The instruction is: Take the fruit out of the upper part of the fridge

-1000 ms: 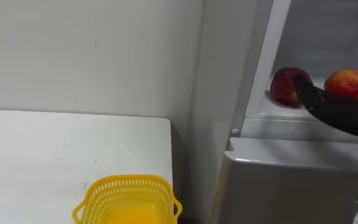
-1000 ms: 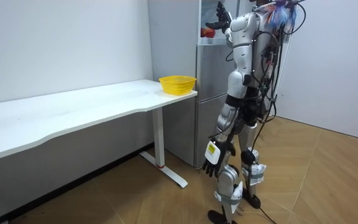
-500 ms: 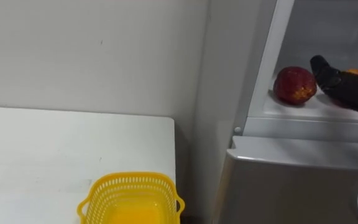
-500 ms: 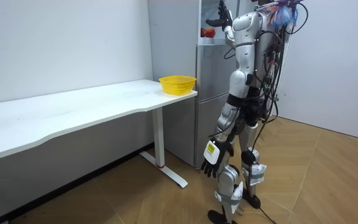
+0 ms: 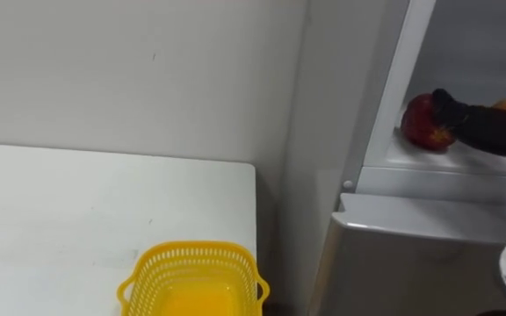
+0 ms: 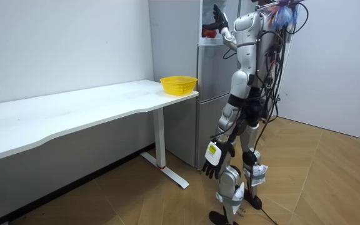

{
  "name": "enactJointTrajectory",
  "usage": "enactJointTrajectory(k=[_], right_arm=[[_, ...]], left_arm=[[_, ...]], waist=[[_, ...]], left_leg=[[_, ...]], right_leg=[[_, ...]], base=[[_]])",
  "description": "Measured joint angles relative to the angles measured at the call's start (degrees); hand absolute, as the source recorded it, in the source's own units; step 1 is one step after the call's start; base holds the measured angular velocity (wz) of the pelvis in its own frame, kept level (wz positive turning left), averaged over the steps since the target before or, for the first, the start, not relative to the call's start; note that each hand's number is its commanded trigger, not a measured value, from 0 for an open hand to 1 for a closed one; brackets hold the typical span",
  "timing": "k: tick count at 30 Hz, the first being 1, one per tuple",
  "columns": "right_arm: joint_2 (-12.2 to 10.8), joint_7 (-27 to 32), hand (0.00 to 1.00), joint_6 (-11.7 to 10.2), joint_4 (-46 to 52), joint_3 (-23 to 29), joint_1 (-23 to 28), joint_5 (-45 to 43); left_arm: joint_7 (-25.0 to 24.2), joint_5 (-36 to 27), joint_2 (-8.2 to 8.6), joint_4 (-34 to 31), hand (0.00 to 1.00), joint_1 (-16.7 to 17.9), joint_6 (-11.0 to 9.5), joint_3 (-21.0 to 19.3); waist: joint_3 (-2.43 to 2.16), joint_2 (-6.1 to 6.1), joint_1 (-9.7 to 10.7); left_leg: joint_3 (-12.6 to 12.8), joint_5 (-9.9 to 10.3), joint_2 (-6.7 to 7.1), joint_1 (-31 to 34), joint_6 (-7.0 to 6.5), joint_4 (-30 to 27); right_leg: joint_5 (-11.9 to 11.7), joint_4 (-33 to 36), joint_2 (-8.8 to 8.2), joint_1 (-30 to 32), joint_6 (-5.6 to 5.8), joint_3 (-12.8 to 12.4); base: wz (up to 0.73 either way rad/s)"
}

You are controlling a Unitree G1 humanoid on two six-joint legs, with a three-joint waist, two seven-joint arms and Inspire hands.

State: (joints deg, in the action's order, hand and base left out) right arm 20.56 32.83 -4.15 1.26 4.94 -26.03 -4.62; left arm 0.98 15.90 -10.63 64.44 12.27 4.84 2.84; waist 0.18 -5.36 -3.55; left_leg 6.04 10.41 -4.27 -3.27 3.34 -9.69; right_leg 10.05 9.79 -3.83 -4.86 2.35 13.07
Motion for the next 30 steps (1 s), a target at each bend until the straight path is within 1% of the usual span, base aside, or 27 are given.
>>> enactJointTrajectory(k=[6,8,9,12,13,16,20,22,24,26,28,30], right_arm=[[0.3,-1.1,0.0,1.7,-0.6,-0.3,0.0,0.1],[0.9,-1.4,0.0,1.8,-0.6,-1.0,0.0,0.1],[1.7,-1.7,0.0,1.8,-0.6,-1.7,0.0,0.1],[4.0,-1.8,0.0,1.8,-0.8,-3.2,-0.2,-0.1],[4.4,-2.1,0.0,1.8,-0.9,-3.8,-0.6,-0.5],[4.4,-3.1,0.0,1.8,-1.1,-3.9,-1.5,-0.8],[4.4,-3.8,0.0,1.8,-1.1,-4.0,-1.6,-1.0],[4.4,-4.3,0.0,1.8,-1.1,-4.5,-1.6,-2.3],[4.5,-5.0,0.0,1.8,-1.1,-5.1,-1.6,-2.9],[5.1,-5.9,0.0,2.0,-1.1,-5.5,-1.6,-4.0],[6.5,-7.1,0.0,2.4,-1.1,-5.9,-1.6,-5.1],[7.0,-8.0,0.0,2.5,-1.1,-5.9,-1.6,-5.2]], left_arm=[[0.0,0.0,-0.03,-0.1,0.0,0.0,0.2,0.0],[0.0,-0.2,-0.09,-0.1,0.0,0.1,0.2,0.0],[0.0,-0.2,-0.16,-0.1,0.0,0.1,0.2,0.1],[0.0,-0.2,-0.24,-0.3,0.0,0.0,0.2,0.1],[0.0,-0.2,-0.27,-0.3,0.0,0.1,0.2,0.1],[-0.1,-0.2,-0.37,-0.4,0.0,0.3,0.2,0.1],[-0.3,-0.2,-0.37,-0.4,0.0,0.4,0.1,0.2],[-0.4,-0.2,-0.5,-0.4,0.0,0.5,0.1,0.2],[-0.4,-0.2,-0.61,-0.4,0.0,0.6,0.1,0.2],[-0.4,-0.1,-0.88,-0.4,0.0,0.3,0.1,0.2],[-0.5,-0.1,-1.32,-0.4,0.0,0.0,-0.1,0.2],[-0.5,-0.1,-1.61,-0.4,0.0,-0.1,-0.1,0.2]], waist=[[-0.21,-0.28,-0.2],[-0.25,-0.36,-0.3],[-0.26,-0.41,-0.3],[-0.16,-0.67,-1.3],[-0.09,-0.8,-1.4],[0.1,-1.24,-1.5],[0.2,-1.6,-1.6],[0.41,-1.78,-1.4],[0.42,-1.84,-1.3],[0.45,-1.95,-1.3],[0.33,-2.15,-1.4],[0.26,-2.39,-1.4]], left_leg=[[0.0,0.0,0.0,-0.1,0.01,-0.2],[0.0,0.0,-0.01,-0.1,0.01,-0.2],[-0.1,0.0,-0.01,-0.1,0.01,-0.2],[-0.2,0.0,-0.01,-0.1,0.01,-0.2],[-0.3,0.0,-0.01,-0.1,0.01,-0.2],[-0.8,0.0,0.03,0.0,0.01,-0.2],[-0.8,0.0,0.03,0.0,0.01,-0.1],[-0.9,0.0,0.03,0.2,0.01,-0.1],[-0.9,0.0,0.03,0.6,0.01,-0.1],[-0.9,0.0,0.03,0.6,0.01,-0.1],[-0.9,0.0,0.03,0.6,0.01,0.0],[-0.9,0.0,0.02,0.5,0.01,0.0]], right_leg=[[0.0,0.1,0.0,-0.1,-0.01,0.0],[0.0,0.1,0.0,-0.1,-0.01,0.1],[0.0,0.1,-0.01,-0.2,-0.01,0.2],[0.0,0.1,-0.01,-0.1,-0.01,0.2],[0.0,0.1,-0.01,-0.2,-0.01,0.2],[0.0,0.1,0.0,-0.3,-0.01,0.5],[0.0,0.1,0.0,-0.2,-0.01,0.6],[0.0,0.1,0.0,-0.2,-0.01,0.7],[0.0,0.1,0.0,-0.1,-0.01,0.8],[0.0,0.1,0.0,0.0,-0.01,0.8],[0.0,0.1,0.0,0.0,-0.01,0.9],[0.0,0.1,0.0,0.0,-0.01,1.0]], base=[[0.0],[0.0],[0.0],[0.0],[0.0],[0.06],[0.01],[0.0],[0.0],[0.0],[0.0],[0.0]])
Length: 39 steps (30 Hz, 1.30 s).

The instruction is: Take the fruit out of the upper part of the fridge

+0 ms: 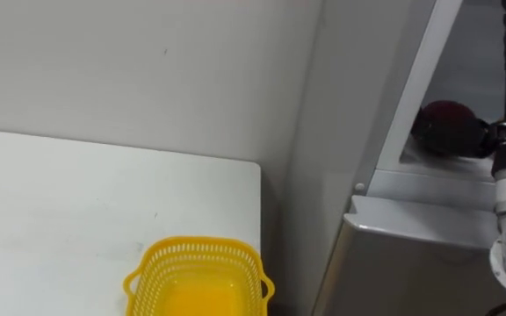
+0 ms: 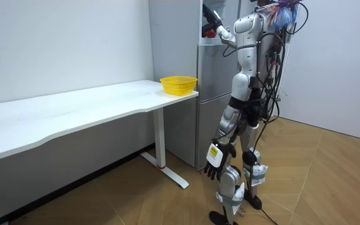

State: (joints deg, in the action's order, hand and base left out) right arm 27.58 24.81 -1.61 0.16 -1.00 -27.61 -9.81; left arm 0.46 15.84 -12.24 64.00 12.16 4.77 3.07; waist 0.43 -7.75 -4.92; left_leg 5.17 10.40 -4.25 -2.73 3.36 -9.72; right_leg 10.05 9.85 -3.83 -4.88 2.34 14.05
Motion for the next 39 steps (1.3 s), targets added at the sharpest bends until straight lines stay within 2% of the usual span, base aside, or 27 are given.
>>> enactJointTrajectory(k=[5,12,19,26,31,36,37,38,39], right_arm=[[0.1,-0.9,0.0,0.6,0.0,0.0,0.0,-0.1],[0.0,-4.5,0.0,1.2,-1.7,-0.1,0.0,-1.0],[0.0,-9.2,0.0,1.8,-4.1,-0.2,0.0,1.0],[0.1,-12.0,0.0,2.7,-4.1,0.0,0.0,2.8],[2.6,-16.4,0.0,3.5,-4.1,-0.1,-0.1,4.3],[3.5,-18.6,0.0,4.2,-4.5,-0.1,-0.6,6.2],[3.8,-19.0,0.4,4.2,-4.6,-0.1,-0.6,7.4],[3.9,-19.3,0.61,4.2,-4.7,0.0,-0.6,8.0],[3.9,-19.7,1.0,4.2,-5.3,0.1,-0.8,9.5]], left_arm=[[0.0,0.0,-0.07,0.0,0.0,-0.1,0.0,0.0],[-1.1,0.0,-0.34,0.0,0.0,-0.4,0.1,0.0],[-2.0,0.0,-0.56,0.0,0.0,-0.4,1.1,0.0],[-2.3,0.1,-0.62,-0.2,0.0,-0.4,1.5,0.0],[-2.4,0.1,-0.69,-1.6,0.0,-0.2,2.3,0.1],[-2.4,-0.1,-0.87,-2.1,0.0,-0.4,2.7,0.1],[-2.4,-0.1,-0.98,-2.1,0.0,-0.4,2.8,0.2],[-2.3,-0.1,-1.05,-2.1,0.0,-0.3,2.8,0.3],[-2.3,-0.1,-1.17,-2.1,0.0,-0.2,2.9,0.5]], waist=[[-0.06,-0.31,0.0],[0.13,-0.06,0.0],[0.2,0.06,0.0],[-0.07,-0.12,0.0],[-0.27,-0.13,0.0],[-0.27,-0.1,0.0],[-0.26,-0.09,0.0],[-0.26,-0.09,0.1],[-0.26,-0.08,0.2]], left_leg=[[0.0,0.0,-0.01,-0.1,0.0,0.0],[-0.2,0.0,-0.02,0.1,0.0,-0.1],[-0.2,0.0,-0.04,0.1,0.01,-0.1],[-0.3,0.0,-0.03,0.1,0.01,-0.1],[-0.3,0.0,-0.04,0.1,0.01,-0.2],[-0.3,0.0,-0.05,0.1,0.01,-0.5],[-0.3,0.0,-0.05,0.1,0.01,-0.6],[-0.3,0.0,-0.05,0.1,0.01,-0.6],[-0.4,0.0,-0.05,0.1,0.01,-0.7]], right_leg=[[0.0,0.0,0.0,0.0,0.0,0.1],[0.0,0.0,0.0,-0.1,-0.03,0.3],[0.0,0.0,-0.01,-0.1,-0.04,0.3],[0.0,0.0,-0.01,0.0,-0.04,0.4],[-0.1,0.0,0.0,0.0,-0.12,0.5],[-0.1,0.0,0.0,-0.2,-0.22,0.4],[-0.1,0.0,0.01,-0.3,-0.22,0.4],[-0.1,0.0,0.01,-0.3,-0.22,0.4],[-0.1,0.0,0.01,-0.3,-0.23,0.4]], base=[[0.0],[0.0],[0.0],[0.0],[0.0],[0.0],[0.0],[0.0],[0.0]])
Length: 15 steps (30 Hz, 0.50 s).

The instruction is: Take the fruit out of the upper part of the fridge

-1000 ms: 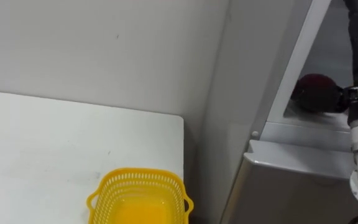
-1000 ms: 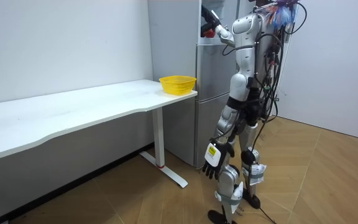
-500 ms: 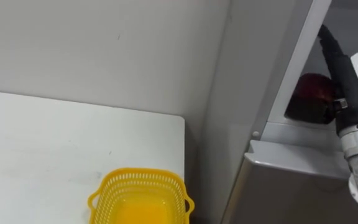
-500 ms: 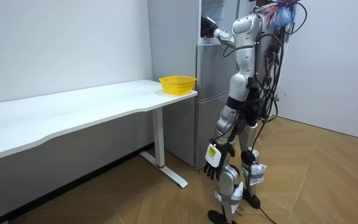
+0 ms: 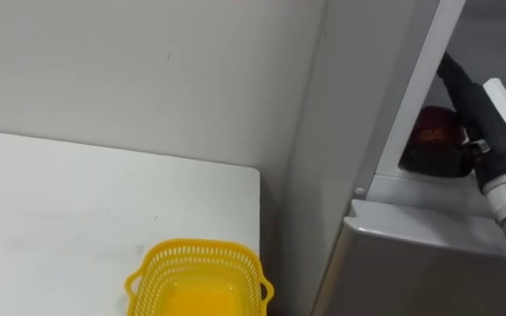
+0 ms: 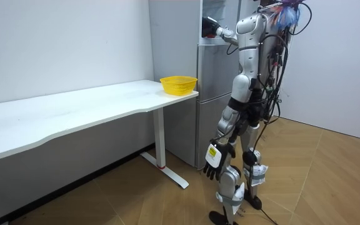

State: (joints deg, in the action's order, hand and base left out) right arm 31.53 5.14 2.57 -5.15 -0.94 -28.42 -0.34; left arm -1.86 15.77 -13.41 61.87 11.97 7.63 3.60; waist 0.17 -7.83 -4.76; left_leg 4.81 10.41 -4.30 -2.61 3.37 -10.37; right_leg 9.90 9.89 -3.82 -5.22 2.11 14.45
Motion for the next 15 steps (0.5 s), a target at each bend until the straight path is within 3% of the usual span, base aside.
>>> enactJointTrajectory(k=[7,15], right_arm=[[0.0,-2.0,1.0,0.8,-3.8,0.6,-2.6,1.6],[0.0,-3.9,1.0,1.2,-5.4,1.7,-3.8,1.8]], left_arm=[[0.0,0.1,-0.03,-1.0,0.0,0.1,1.7,0.2],[0.0,0.2,-0.01,-1.8,0.0,0.0,2.3,0.2]], waist=[[0.02,0.35,0.0],[-0.1,1.17,-0.2]], left_leg=[[-0.1,0.0,-0.06,-0.1,0.01,-0.4],[-0.2,0.0,-0.13,-0.1,0.0,-1.0]], right_leg=[[-0.1,0.3,0.02,-0.3,-0.12,-0.2],[-0.1,0.8,0.02,-0.4,-0.16,-0.3]], base=[[0.0],[0.0]])
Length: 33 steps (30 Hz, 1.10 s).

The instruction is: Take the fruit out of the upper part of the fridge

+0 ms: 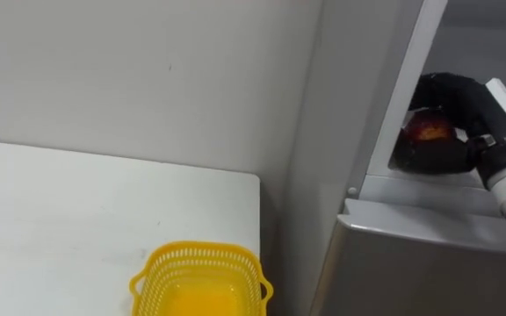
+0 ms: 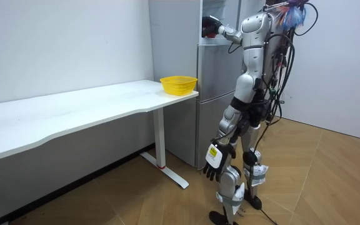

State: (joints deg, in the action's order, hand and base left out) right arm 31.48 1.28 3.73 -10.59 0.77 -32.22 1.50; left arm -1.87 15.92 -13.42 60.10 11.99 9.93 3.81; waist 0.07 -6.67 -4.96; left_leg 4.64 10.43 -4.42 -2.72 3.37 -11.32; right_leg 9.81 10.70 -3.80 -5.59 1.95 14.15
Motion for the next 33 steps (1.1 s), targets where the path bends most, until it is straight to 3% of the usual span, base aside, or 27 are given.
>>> enactJointTrajectory(k=[2,30,32,33], right_arm=[[0.0,-0.2,1.0,0.8,-0.9,0.0,-0.6,0.2],[-0.1,-0.3,1.0,-0.1,2.7,-2.8,-1.2,0.2],[-0.1,-0.3,0.0,-0.1,3.0,-2.9,-1.0,0.3],[-0.1,-0.3,0.0,-0.1,3.3,-2.8,-0.7,0.3]], left_arm=[[0.0,0.0,-0.02,0.0,0.0,0.1,0.1,0.0],[1.2,-0.4,-1.13,-0.3,0.0,-1.0,0.0,4.3],[1.1,-0.5,-1.14,-0.2,0.0,-0.9,0.0,4.3],[1.0,-0.4,-1.13,-0.2,0.0,-0.9,0.0,4.3]], waist=[[-0.05,-0.09,-0.2],[0.0,0.58,1.5],[0.0,0.59,1.6],[-0.02,0.55,1.6]], left_leg=[[0.0,0.0,-0.01,0.0,0.0,0.0],[0.2,0.0,-0.07,-0.6,0.0,0.0],[0.4,0.0,-0.11,-0.7,0.0,0.1],[0.4,0.0,-0.11,-0.7,0.0,0.1]], right_leg=[[0.0,0.0,0.0,0.0,-0.02,0.0],[-0.1,0.0,0.1,-0.4,-0.16,-0.5],[-0.1,0.0,0.13,-0.4,-0.2,-0.6],[-0.1,0.0,0.13,-0.4,-0.2,-0.6]], base=[[0.0],[0.0],[-0.04],[0.0]])
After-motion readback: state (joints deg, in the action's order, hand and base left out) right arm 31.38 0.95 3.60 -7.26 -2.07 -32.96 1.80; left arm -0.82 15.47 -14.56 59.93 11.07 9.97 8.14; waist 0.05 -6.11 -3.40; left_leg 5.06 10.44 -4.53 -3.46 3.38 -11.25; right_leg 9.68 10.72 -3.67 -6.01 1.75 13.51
